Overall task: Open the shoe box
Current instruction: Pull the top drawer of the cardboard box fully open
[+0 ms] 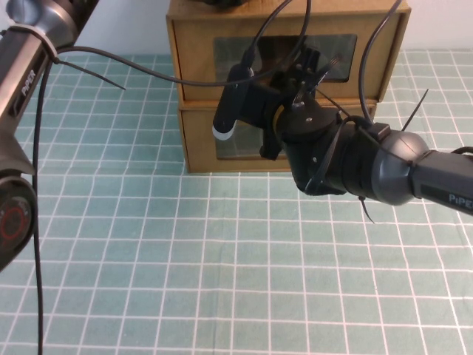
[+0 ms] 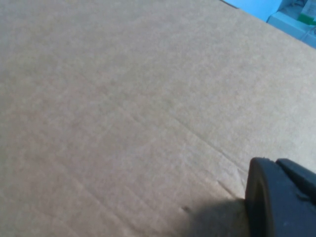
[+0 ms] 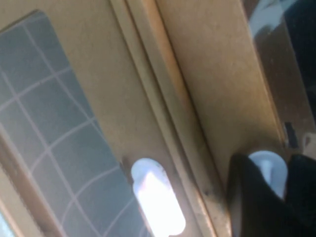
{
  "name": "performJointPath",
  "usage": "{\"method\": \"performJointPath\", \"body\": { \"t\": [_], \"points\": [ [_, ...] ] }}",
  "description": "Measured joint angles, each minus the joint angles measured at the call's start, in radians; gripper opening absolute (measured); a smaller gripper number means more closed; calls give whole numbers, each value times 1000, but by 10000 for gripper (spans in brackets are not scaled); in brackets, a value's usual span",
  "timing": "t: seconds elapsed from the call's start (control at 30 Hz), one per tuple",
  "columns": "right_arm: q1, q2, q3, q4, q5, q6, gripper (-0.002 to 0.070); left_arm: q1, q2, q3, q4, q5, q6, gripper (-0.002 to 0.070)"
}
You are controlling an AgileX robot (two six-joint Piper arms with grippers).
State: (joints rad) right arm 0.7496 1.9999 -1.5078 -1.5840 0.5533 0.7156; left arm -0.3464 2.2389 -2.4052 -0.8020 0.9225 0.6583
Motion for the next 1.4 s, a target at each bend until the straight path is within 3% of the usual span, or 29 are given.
{"method": "performJointPath", "body": {
  "t": [0.37, 0.63, 1.0, 1.4],
  "points": [
    [57, -126, 190, -30, 44, -10, 116, -2, 0, 0, -23, 57, -2, -5],
    [183, -239, 363, -12, 158, 21, 115, -4, 0, 0, -23, 68, -15, -5],
    [389, -376, 522, 232, 233, 23, 113, -4, 0, 0, -18, 68, -33, -5],
    [403, -390, 530, 234, 263, 42, 112, -4, 0, 0, -17, 68, -41, -5]
  ]
}}
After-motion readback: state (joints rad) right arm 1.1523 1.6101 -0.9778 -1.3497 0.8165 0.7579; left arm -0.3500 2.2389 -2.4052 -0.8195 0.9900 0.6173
